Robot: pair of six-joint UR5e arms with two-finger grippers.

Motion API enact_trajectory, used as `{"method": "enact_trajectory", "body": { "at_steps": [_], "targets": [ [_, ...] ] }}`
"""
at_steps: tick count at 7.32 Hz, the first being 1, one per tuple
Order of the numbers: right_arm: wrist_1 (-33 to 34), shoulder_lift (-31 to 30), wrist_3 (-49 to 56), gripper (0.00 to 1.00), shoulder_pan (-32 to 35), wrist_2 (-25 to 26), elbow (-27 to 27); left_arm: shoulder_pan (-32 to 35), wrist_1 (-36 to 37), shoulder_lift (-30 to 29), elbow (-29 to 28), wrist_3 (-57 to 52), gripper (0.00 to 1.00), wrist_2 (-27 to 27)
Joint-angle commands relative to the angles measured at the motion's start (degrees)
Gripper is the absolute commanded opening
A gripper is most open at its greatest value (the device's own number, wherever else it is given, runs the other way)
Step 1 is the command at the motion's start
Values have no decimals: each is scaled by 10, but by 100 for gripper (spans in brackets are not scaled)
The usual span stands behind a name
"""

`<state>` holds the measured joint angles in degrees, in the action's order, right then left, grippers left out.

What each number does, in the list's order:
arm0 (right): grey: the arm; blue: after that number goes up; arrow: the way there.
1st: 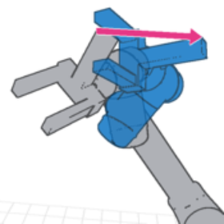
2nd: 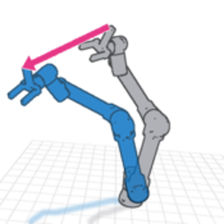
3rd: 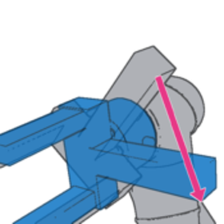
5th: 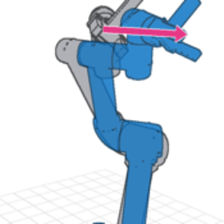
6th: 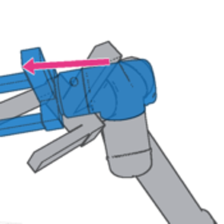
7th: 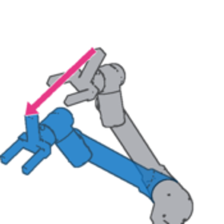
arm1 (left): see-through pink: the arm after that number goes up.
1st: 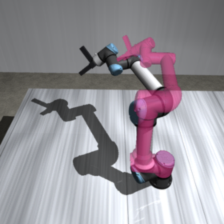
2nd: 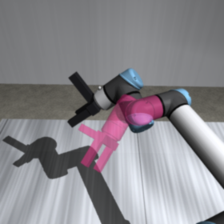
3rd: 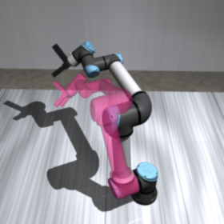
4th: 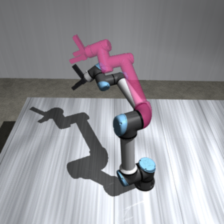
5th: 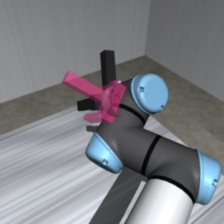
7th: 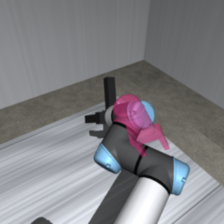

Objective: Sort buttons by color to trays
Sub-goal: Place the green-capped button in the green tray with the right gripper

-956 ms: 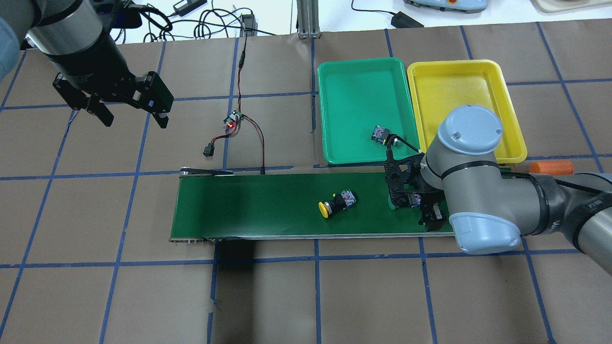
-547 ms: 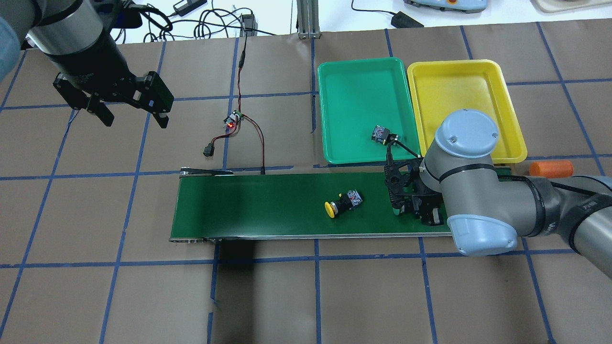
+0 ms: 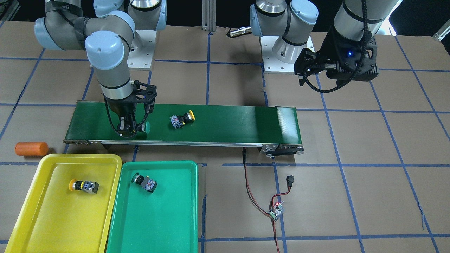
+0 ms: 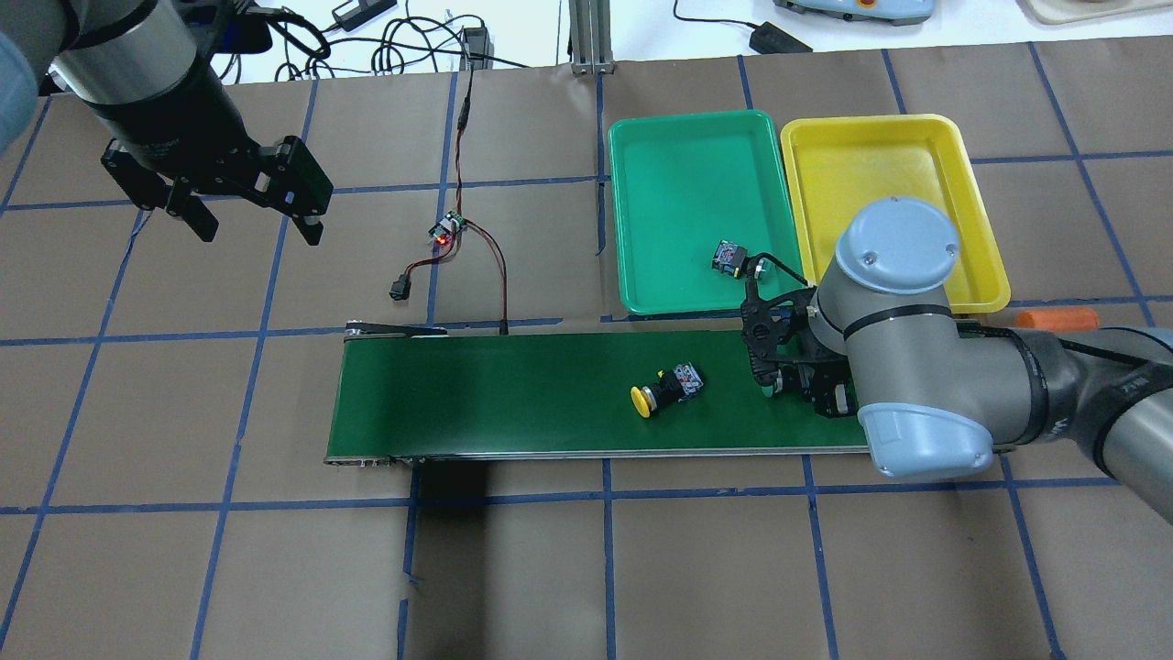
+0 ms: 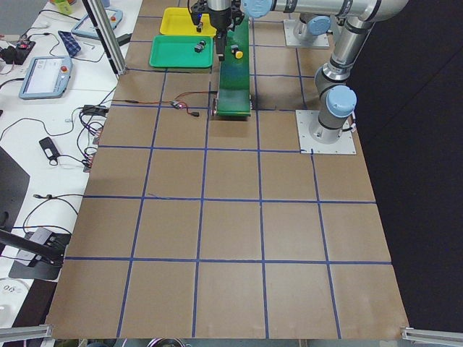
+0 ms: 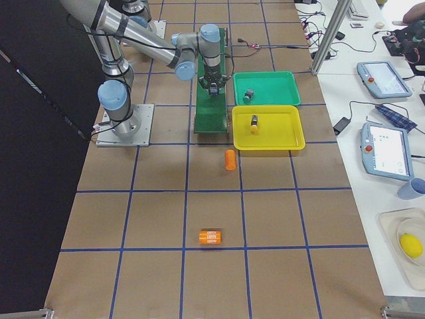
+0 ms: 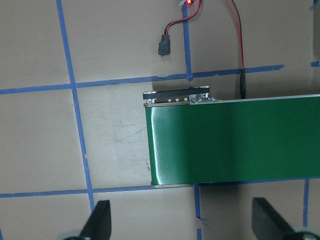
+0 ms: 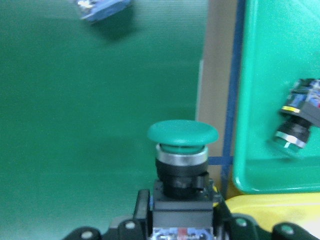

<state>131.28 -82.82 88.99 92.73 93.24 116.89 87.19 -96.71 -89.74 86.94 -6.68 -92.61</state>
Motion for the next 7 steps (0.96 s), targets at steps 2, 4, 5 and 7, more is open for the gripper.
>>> {"method": "enact_trajectory", "body": {
  "at_steps": [2, 4, 5, 7],
  "targets": [
    [-41, 140, -10, 20, 98, 32, -225, 0, 0, -1, 0, 0, 100, 1],
    [-67, 160, -10, 100, 105, 41, -241, 0, 0, 0, 0, 0, 100, 1],
    [-67, 159, -11, 100, 105, 41, -241, 0, -1, 0, 0, 0, 100, 1],
    [-70, 154, -10, 100, 94, 36, -230, 0, 0, 0, 0, 0, 100, 1]
  ]
}}
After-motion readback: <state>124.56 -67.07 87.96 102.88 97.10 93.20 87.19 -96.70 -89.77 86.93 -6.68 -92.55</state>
